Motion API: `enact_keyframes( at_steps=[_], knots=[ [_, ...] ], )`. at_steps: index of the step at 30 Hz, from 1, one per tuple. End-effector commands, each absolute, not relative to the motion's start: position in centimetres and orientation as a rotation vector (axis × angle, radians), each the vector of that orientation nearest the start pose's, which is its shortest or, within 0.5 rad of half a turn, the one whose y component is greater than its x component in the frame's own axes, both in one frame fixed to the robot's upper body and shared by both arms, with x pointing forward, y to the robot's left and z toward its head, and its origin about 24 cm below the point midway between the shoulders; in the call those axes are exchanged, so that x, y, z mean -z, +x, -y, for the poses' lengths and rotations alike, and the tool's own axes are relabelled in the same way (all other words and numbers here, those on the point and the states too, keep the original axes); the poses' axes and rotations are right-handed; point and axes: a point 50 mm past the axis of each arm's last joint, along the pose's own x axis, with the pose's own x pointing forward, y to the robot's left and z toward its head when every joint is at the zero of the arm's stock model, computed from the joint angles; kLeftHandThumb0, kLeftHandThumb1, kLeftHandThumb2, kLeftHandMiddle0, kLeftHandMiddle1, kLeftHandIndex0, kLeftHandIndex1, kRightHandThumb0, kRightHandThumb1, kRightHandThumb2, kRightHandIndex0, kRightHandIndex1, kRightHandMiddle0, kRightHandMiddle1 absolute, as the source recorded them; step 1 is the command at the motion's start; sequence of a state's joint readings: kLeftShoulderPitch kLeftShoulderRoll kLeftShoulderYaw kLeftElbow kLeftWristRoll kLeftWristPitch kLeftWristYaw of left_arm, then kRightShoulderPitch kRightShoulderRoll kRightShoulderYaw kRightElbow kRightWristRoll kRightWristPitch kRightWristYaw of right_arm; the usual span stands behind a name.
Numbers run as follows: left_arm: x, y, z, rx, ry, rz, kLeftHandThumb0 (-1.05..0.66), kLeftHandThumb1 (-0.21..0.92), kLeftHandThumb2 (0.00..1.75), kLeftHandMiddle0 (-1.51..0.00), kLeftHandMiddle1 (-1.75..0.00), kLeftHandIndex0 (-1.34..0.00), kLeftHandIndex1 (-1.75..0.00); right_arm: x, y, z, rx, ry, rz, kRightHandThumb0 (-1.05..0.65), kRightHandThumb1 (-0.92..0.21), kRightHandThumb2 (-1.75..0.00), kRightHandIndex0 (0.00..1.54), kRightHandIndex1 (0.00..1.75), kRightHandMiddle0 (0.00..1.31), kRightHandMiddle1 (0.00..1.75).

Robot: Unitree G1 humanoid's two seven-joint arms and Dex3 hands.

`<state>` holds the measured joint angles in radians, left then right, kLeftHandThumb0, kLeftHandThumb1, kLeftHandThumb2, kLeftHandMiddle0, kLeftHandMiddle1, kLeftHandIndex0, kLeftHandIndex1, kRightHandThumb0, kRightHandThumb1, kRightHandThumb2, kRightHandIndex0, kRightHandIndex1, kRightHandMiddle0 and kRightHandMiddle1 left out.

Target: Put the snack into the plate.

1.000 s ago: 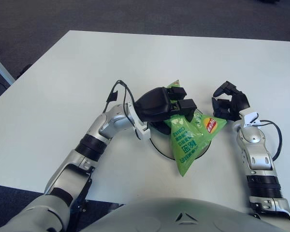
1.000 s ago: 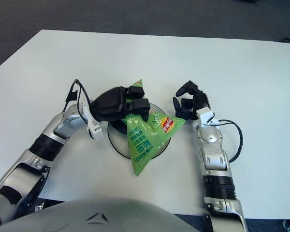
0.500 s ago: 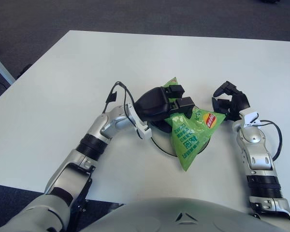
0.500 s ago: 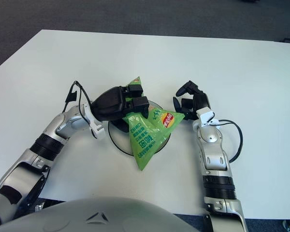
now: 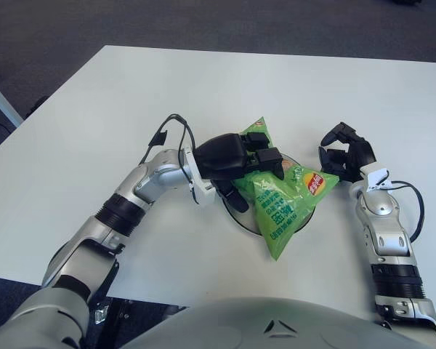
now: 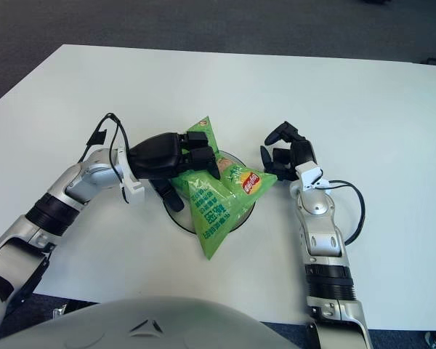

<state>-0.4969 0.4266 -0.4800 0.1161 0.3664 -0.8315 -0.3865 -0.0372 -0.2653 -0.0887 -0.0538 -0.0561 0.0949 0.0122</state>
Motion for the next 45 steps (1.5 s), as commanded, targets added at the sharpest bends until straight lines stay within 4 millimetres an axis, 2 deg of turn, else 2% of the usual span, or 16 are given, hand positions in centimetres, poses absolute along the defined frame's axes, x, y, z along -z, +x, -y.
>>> enact_keyframes(
  at_steps=[1,6,8,15,17,20,24,28,34,38,42,45],
  knots=[
    [-13.8,24.9,-5.9,1.175,0.89,0.932,-0.45,0.83,0.71,-0.23,-0.27,0.0,-0.78,-2.8,24.6,22.1,0.077,-0.311,-0.203,-0.44,-0.46,-1.13,1.22,1.75,0.5,1.75],
    [-14.2,25.3,-6.2,1.249,0.787,0.791,-0.5,0.77,0.69,-0.19,-0.15,0.0,-0.63,-2.8,24.6,22.1,0.074,-0.308,-0.205,-0.43,-0.47,-1.12,1.23,1.75,0.49,1.75],
    [-14.5,25.7,-6.6,1.293,0.747,0.714,-0.59,0.74,0.64,-0.16,-0.1,0.0,-0.52,-2.8,24.7,22.1,0.074,-0.309,-0.204,-0.43,-0.47,-1.12,1.24,1.75,0.49,1.75],
    [-15.8,27.0,-7.2,1.419,0.705,0.624,-0.74,0.7,0.55,-0.05,-0.01,0.0,-0.28,-2.5,24.7,22.3,0.067,-0.311,-0.214,-0.43,-0.47,-1.12,1.24,1.75,0.49,1.75],
    [-16.1,27.3,-7.3,1.461,0.699,0.637,-0.83,0.73,0.46,-0.02,-0.01,0.0,-0.13,-2.4,24.8,22.4,0.063,-0.313,-0.223,-0.43,-0.47,-1.12,1.23,1.75,0.5,1.75],
    [-16.4,27.5,-7.5,1.492,0.687,0.668,-0.92,0.8,0.33,-0.01,0.0,0.0,-0.04,-2.3,24.8,22.5,0.06,-0.316,-0.23,-0.43,-0.47,-1.12,1.21,1.75,0.49,1.75],
    [-16.5,27.9,-7.9,1.506,0.658,0.69,-0.98,0.86,0.23,0.0,0.0,0.0,-0.01,-2.5,24.6,22.6,0.063,-0.327,-0.225,-0.43,-0.48,-1.11,1.19,1.75,0.49,1.75],
    [-16.7,28.2,-8.4,1.517,0.551,0.704,-1.03,0.91,0.14,0.0,0.0,0.0,0.0,-3.2,24.1,22.0,0.058,-0.325,-0.21,-0.43,-0.5,-1.08,1.17,1.75,0.47,1.75],
    [-16.7,28.7,-9.0,1.568,0.31,0.675,-1.02,0.9,0.1,0.0,0.0,0.0,0.0,-3.2,24.2,22.0,0.056,-0.32,-0.221,-0.42,-0.52,-1.06,1.16,1.75,0.46,1.75],
    [-16.6,29.1,-9.4,1.481,0.143,0.692,-0.97,0.89,0.08,0.0,0.0,0.0,0.0,-3.2,24.3,21.9,0.051,-0.323,-0.227,-0.42,-0.51,-1.07,1.15,1.75,0.46,1.75],
    [-17.1,30.5,-9.6,1.42,0.111,0.729,-0.93,0.88,0.07,0.0,0.0,0.0,0.0,-3.2,24.4,21.9,0.049,-0.326,-0.225,-0.43,-0.5,-1.08,1.15,1.75,0.47,1.75],
    [-17.7,31.0,-10.3,1.343,0.18,0.778,-0.91,0.87,0.07,0.0,0.0,0.0,0.0,-3.2,24.4,21.9,0.048,-0.328,-0.218,-0.43,-0.5,-1.09,1.16,1.75,0.47,1.75]
  ],
)
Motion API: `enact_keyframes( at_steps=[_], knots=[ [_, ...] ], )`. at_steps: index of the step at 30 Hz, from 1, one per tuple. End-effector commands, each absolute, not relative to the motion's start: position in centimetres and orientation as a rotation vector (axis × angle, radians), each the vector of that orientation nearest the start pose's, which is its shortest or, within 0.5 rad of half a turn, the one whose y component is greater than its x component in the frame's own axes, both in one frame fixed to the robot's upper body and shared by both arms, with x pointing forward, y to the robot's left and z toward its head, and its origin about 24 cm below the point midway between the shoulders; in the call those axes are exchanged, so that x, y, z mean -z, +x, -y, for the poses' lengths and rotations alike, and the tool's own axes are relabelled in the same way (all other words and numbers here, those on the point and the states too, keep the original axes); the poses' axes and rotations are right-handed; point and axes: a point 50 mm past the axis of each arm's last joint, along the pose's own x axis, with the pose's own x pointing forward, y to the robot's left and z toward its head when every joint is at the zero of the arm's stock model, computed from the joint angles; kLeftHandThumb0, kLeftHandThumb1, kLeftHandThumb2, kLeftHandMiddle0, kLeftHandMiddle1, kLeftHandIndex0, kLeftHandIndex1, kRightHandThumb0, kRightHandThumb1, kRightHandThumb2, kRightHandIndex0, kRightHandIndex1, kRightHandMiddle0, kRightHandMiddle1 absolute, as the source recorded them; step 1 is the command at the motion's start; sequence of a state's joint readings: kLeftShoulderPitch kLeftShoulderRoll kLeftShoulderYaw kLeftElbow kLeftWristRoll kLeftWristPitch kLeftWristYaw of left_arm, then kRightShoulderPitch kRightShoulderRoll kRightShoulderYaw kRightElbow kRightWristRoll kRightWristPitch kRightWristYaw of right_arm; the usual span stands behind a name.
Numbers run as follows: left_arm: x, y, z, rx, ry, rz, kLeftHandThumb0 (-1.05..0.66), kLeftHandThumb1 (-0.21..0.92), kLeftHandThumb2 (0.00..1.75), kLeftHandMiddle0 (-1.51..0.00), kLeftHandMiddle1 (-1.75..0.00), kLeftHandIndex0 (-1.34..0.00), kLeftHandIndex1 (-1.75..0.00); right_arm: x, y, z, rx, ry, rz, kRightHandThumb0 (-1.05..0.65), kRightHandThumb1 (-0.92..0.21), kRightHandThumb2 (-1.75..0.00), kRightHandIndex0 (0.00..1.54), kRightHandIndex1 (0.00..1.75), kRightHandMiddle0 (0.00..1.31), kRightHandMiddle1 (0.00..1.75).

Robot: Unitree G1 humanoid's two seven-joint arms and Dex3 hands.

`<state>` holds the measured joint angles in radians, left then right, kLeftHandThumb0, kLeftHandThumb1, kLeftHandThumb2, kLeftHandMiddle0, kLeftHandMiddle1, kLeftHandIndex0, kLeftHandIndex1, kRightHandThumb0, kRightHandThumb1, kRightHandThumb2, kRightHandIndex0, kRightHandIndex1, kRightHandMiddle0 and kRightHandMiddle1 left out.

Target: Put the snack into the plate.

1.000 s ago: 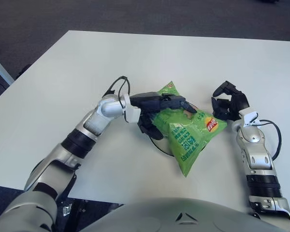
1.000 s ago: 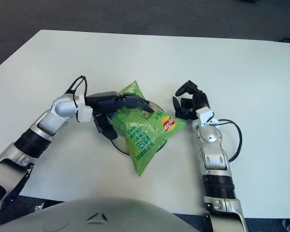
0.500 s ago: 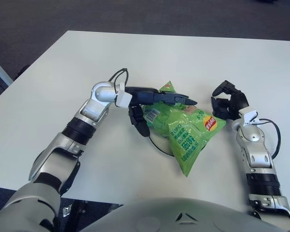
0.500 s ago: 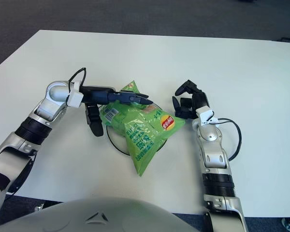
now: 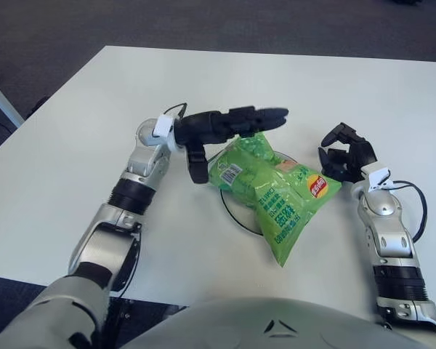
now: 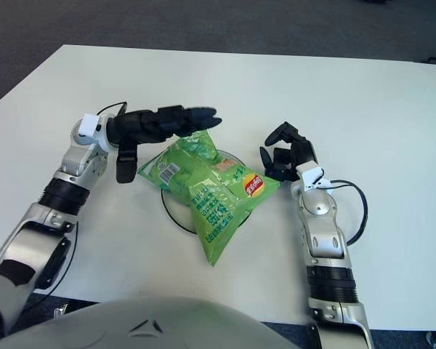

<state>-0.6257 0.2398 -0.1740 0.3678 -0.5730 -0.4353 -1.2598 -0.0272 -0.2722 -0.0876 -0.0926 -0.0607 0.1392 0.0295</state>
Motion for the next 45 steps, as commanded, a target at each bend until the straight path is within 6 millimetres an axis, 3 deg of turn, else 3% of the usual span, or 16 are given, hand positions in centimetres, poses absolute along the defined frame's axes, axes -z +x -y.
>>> enact_keyframes(
  at_steps=[1,7,11,16,21,26,30,34,39,45],
  knots=[
    [-17.8,31.0,-10.5,1.32,0.205,0.793,-0.91,0.87,0.07,0.0,0.0,0.0,0.0,-3.2,24.4,21.8,0.047,-0.328,-0.216,-0.43,-0.49,-1.09,1.16,1.75,0.48,1.75],
    [-18.0,31.5,-11.5,1.308,0.141,0.731,-0.87,0.87,0.06,0.0,0.0,0.0,0.0,-3.2,24.5,21.8,0.039,-0.326,-0.212,-0.43,-0.48,-1.11,1.19,1.75,0.49,1.75],
    [-17.1,32.1,-12.3,1.171,0.028,0.621,-0.86,0.88,0.12,0.0,0.0,0.0,0.0,-3.2,24.4,21.9,0.039,-0.329,-0.217,-0.43,-0.47,-1.12,1.2,1.75,0.49,1.75],
    [-16.9,32.8,-13.4,0.988,0.029,0.595,-0.87,0.9,0.17,0.0,0.0,-0.01,-0.01,-3.2,24.4,21.9,0.04,-0.332,-0.219,-0.43,-0.47,-1.12,1.21,1.75,0.49,1.75],
    [-16.7,33.8,-14.7,0.878,0.038,0.556,-0.9,0.92,0.23,0.0,0.0,-0.01,-0.01,-3.2,24.4,21.9,0.04,-0.333,-0.218,-0.43,-0.48,-1.1,1.2,1.75,0.48,1.75],
    [-16.7,34.0,-14.8,0.841,-0.013,0.548,-0.92,0.92,0.33,0.0,0.0,-0.01,-0.01,-3.2,24.4,22.0,0.04,-0.335,-0.22,-0.43,-0.49,-1.1,1.19,1.75,0.48,1.75],
    [-15.4,33.8,-15.2,0.791,-0.1,0.523,-0.92,0.92,0.4,0.0,0.0,-0.02,-0.02,-3.2,24.4,22.0,0.037,-0.335,-0.221,-0.43,-0.49,-1.1,1.19,1.75,0.48,1.75],
    [-13.2,35.1,-15.8,0.743,-0.213,0.428,-0.95,0.92,0.38,0.0,0.0,-0.01,-0.03,-3.2,24.4,22.2,0.034,-0.334,-0.224,-0.43,-0.49,-1.1,1.19,1.75,0.48,1.75],
    [-11.9,35.7,-16.3,0.716,-0.238,0.393,-1.0,0.92,0.31,0.0,0.0,0.0,-0.02,-3.2,24.5,22.3,0.029,-0.333,-0.228,-0.43,-0.49,-1.1,1.19,1.75,0.48,1.75],
    [-10.5,36.0,-16.5,0.692,-0.26,0.346,-1.04,0.92,0.36,0.0,0.0,0.0,0.0,-3.1,24.5,22.3,0.029,-0.324,-0.225,-0.43,-0.49,-1.09,1.18,1.75,0.48,1.75]
  ],
)
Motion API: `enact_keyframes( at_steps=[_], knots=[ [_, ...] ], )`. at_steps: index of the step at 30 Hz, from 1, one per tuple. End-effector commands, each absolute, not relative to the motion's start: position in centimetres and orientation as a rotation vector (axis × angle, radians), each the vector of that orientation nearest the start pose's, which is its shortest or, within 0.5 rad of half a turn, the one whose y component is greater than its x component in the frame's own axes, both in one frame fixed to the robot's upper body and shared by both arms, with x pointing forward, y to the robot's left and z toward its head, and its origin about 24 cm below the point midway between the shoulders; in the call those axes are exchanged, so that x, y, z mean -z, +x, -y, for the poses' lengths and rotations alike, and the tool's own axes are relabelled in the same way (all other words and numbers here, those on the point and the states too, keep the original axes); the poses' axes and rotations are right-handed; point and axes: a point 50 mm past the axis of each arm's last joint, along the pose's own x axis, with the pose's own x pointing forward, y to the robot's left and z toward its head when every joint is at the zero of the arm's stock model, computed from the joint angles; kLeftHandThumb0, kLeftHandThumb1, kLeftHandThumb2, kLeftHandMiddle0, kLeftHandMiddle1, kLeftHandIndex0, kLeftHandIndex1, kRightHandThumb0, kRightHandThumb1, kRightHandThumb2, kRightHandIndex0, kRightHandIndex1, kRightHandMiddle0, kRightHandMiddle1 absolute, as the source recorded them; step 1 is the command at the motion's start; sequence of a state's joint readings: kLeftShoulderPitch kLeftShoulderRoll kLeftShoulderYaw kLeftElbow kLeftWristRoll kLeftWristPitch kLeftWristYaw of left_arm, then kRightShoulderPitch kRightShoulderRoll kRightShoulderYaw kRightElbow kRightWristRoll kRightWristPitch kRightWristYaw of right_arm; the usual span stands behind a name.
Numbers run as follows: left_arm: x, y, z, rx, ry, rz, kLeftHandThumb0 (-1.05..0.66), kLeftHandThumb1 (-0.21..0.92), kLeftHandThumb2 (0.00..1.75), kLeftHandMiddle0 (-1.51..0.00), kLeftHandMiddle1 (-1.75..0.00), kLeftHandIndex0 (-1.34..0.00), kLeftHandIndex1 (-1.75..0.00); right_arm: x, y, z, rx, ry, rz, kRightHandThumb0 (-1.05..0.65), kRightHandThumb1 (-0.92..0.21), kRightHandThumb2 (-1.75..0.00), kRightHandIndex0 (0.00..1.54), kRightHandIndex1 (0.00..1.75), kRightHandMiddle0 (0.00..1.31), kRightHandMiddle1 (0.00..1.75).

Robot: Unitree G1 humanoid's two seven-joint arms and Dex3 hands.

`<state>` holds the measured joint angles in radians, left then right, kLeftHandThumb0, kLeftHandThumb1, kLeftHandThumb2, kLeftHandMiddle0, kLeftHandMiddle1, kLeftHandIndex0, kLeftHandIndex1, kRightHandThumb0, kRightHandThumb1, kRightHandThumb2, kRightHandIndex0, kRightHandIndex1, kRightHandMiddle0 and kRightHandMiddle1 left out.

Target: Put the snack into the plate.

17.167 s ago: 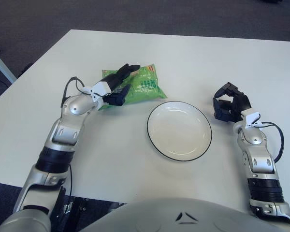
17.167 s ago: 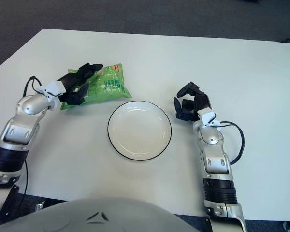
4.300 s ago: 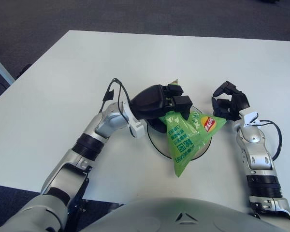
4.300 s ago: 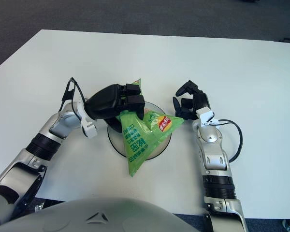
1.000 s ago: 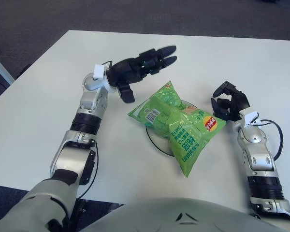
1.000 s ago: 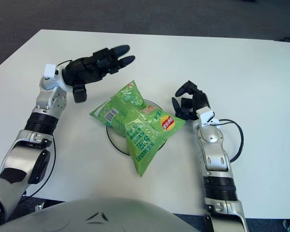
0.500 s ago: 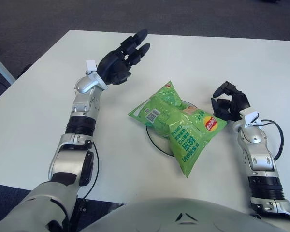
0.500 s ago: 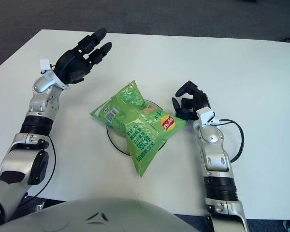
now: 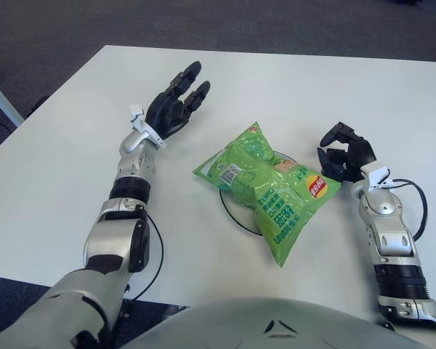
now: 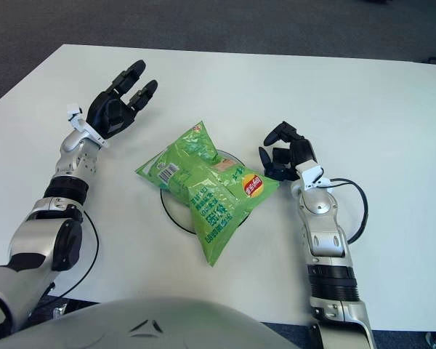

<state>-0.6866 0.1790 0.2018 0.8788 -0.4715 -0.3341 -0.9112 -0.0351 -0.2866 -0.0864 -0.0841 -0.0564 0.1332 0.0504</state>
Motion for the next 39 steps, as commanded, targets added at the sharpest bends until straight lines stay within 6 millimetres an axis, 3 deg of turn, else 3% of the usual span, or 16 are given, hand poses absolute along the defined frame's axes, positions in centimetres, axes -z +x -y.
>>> enact_keyframes(
  at_steps=[1,7,15,19,20,22,24,26,29,30,32,34,39],
  knots=[
    [-10.3,36.0,-16.5,0.685,-0.264,0.338,-1.04,0.92,0.39,0.0,0.0,0.0,0.0,-3.1,24.5,22.3,0.029,-0.321,-0.225,-0.43,-0.49,-1.09,1.18,1.75,0.48,1.75],
    [-8.3,35.8,-15.9,0.587,-0.396,0.242,-1.05,0.92,0.49,0.0,0.0,0.0,0.0,-3.1,24.5,22.3,0.039,-0.298,-0.223,-0.42,-0.53,-1.05,1.18,1.75,0.45,1.75],
    [-6.5,35.4,-15.3,0.506,-0.427,0.147,-1.05,0.92,0.69,0.0,0.0,-0.04,-0.03,-3.2,24.4,22.4,0.04,-0.222,-0.238,-0.41,-0.6,-0.97,1.16,1.75,0.4,1.75],
    [-5.4,35.2,-15.4,0.444,-0.431,0.112,-1.03,0.92,0.77,-0.07,-0.03,-0.01,-0.31,-3.3,24.4,22.3,0.033,-0.193,-0.248,-0.4,-0.62,-0.94,1.13,1.75,0.39,1.75],
    [-5.2,35.1,-15.4,0.431,-0.428,0.109,-1.01,0.92,0.78,-0.2,-0.11,-0.01,-0.46,-3.3,24.4,22.3,0.032,-0.189,-0.25,-0.4,-0.62,-0.93,1.13,1.75,0.38,1.75],
    [-4.9,34.9,-15.6,0.409,-0.419,0.106,-0.98,0.92,0.8,-0.33,-0.24,0.0,-0.67,-3.4,24.4,22.3,0.032,-0.183,-0.253,-0.4,-0.63,-0.92,1.12,1.75,0.38,1.75],
    [-4.2,34.6,-16.0,0.369,-0.406,0.098,-0.96,0.92,0.82,-0.37,-0.45,-0.01,-0.87,-3.3,24.4,22.3,0.031,-0.179,-0.254,-0.45,-0.69,-0.92,1.12,1.75,0.41,1.75],
    [-3.8,34.4,-16.2,0.331,-0.398,0.093,-0.92,0.92,0.84,-0.39,-0.84,-0.03,-1.17,-3.3,24.4,22.4,0.032,-0.175,-0.253,-0.57,-0.83,-0.95,1.16,1.75,0.48,1.75],
    [-3.6,34.4,-16.2,0.3,-0.389,0.093,-0.89,0.92,0.86,-0.46,-1.22,-0.08,-1.43,-3.3,24.4,22.4,0.032,-0.172,-0.252,-0.63,-0.89,-0.95,1.17,1.75,0.52,1.75],
    [-3.6,34.3,-16.1,0.289,-0.385,0.096,-0.88,0.92,0.86,-0.46,-1.27,-0.09,-1.46,-3.4,24.3,22.4,0.032,-0.17,-0.251,-0.63,-0.9,-0.95,1.17,1.75,0.53,1.75],
    [-3.3,33.7,-15.0,0.258,-0.363,0.131,-0.82,0.92,0.86,-0.62,-1.51,-0.24,-1.63,-3.4,24.3,22.4,0.03,-0.17,-0.246,-0.62,-0.91,-0.92,1.18,1.75,0.6,1.75],
    [-3.2,32.9,-13.9,0.237,-0.341,0.163,-0.76,0.92,0.85,-0.73,-1.63,-0.34,-1.69,-3.3,24.3,22.5,0.031,-0.18,-0.244,-0.6,-0.92,-0.88,1.18,1.75,0.66,1.75],
    [-2.9,32.2,-13.9,0.202,-0.221,0.117,-0.65,0.92,0.85,-0.92,-1.73,-0.5,-1.74,-3.2,24.3,22.5,0.03,-0.212,-0.248,-0.54,-0.92,-0.79,1.17,1.75,0.73,1.75]
  ],
)
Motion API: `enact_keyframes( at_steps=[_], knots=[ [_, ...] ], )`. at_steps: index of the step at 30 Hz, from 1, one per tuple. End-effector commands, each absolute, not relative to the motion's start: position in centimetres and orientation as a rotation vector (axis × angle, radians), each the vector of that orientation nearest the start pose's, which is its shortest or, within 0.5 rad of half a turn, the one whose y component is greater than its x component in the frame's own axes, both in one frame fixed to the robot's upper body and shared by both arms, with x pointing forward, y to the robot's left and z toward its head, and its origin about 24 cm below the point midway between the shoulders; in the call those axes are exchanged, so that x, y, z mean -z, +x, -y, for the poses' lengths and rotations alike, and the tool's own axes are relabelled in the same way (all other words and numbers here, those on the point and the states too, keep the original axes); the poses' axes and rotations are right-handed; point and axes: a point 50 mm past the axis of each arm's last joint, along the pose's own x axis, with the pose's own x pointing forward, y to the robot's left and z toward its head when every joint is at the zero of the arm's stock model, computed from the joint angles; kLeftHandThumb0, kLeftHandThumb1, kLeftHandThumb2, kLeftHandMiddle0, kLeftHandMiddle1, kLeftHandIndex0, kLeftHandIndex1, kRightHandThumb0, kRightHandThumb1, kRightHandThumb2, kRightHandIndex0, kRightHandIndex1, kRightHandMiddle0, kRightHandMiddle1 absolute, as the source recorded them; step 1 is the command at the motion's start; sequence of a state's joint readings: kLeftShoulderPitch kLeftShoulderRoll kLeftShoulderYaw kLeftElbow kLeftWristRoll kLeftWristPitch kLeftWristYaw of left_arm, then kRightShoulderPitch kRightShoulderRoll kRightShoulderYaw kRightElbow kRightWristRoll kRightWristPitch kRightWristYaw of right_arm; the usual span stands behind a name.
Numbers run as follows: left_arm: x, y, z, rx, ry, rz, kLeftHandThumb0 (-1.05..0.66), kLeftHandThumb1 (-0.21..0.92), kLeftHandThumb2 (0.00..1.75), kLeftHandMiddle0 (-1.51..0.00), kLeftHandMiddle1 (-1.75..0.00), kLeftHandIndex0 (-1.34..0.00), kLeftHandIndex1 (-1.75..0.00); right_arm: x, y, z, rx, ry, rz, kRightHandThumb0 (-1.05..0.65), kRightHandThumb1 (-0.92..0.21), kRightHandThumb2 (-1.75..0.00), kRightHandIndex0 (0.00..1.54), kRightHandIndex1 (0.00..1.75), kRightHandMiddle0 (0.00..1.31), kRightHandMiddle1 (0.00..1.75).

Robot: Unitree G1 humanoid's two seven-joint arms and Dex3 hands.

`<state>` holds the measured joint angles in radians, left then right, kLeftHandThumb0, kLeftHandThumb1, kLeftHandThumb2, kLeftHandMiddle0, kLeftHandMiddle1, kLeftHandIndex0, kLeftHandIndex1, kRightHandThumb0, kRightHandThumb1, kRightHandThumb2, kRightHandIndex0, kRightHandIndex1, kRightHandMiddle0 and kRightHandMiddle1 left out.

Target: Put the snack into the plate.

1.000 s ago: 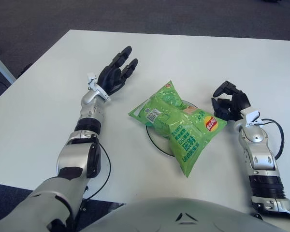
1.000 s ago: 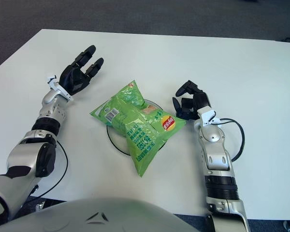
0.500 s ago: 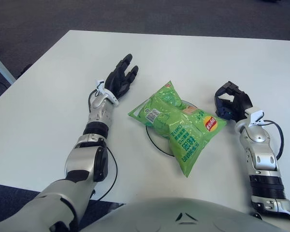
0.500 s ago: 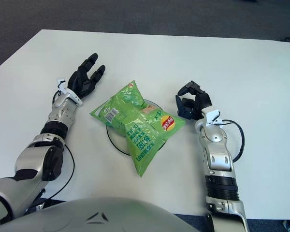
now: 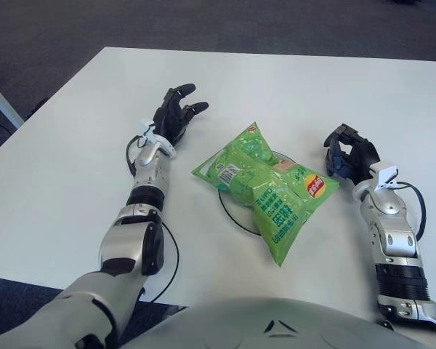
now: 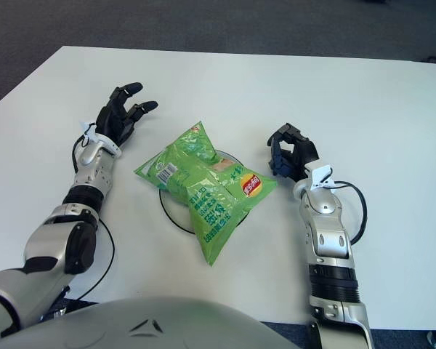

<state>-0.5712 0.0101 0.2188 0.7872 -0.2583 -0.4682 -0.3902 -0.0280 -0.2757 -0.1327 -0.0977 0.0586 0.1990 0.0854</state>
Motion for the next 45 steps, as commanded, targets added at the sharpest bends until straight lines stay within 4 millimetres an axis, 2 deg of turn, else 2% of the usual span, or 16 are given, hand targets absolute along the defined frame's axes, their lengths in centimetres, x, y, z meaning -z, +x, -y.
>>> enact_keyframes(
  at_steps=[1,7,16,33,45],
  knots=[
    [-2.8,32.2,-14.0,0.198,-0.188,0.099,-0.61,0.92,0.84,-0.99,-1.73,-0.57,-1.74,-3.2,24.3,22.5,0.029,-0.215,-0.248,-0.52,-0.92,-0.77,1.19,1.75,0.77,1.75],
    [-2.6,31.9,-14.1,0.174,-0.047,0.051,-0.5,0.92,0.79,-1.21,-1.75,-0.83,-1.75,-3.4,24.1,22.4,0.04,-0.216,-0.25,-0.46,-0.9,-0.71,1.24,1.75,0.89,1.75],
    [-2.2,31.3,-13.5,0.16,0.013,0.033,-0.46,0.89,0.75,-1.29,-1.75,-0.98,-1.75,-3.3,23.9,22.5,0.044,-0.209,-0.242,-0.43,-0.81,-0.79,1.3,1.75,1.0,1.75],
    [-1.6,30.7,-12.8,0.197,0.031,0.065,-0.43,0.79,0.8,-1.34,-1.75,-1.05,-1.75,-3.4,23.6,22.7,0.147,-0.156,-0.163,-0.45,-0.71,-0.86,1.35,1.75,1.09,1.75],
    [-1.4,30.6,-12.7,0.205,0.001,0.035,-0.41,0.74,0.85,-1.32,-1.75,-1.03,-1.75,-3.5,23.0,22.6,0.175,0.016,-0.073,-0.35,-0.53,-1.06,1.35,1.75,1.12,1.75]
  ],
)
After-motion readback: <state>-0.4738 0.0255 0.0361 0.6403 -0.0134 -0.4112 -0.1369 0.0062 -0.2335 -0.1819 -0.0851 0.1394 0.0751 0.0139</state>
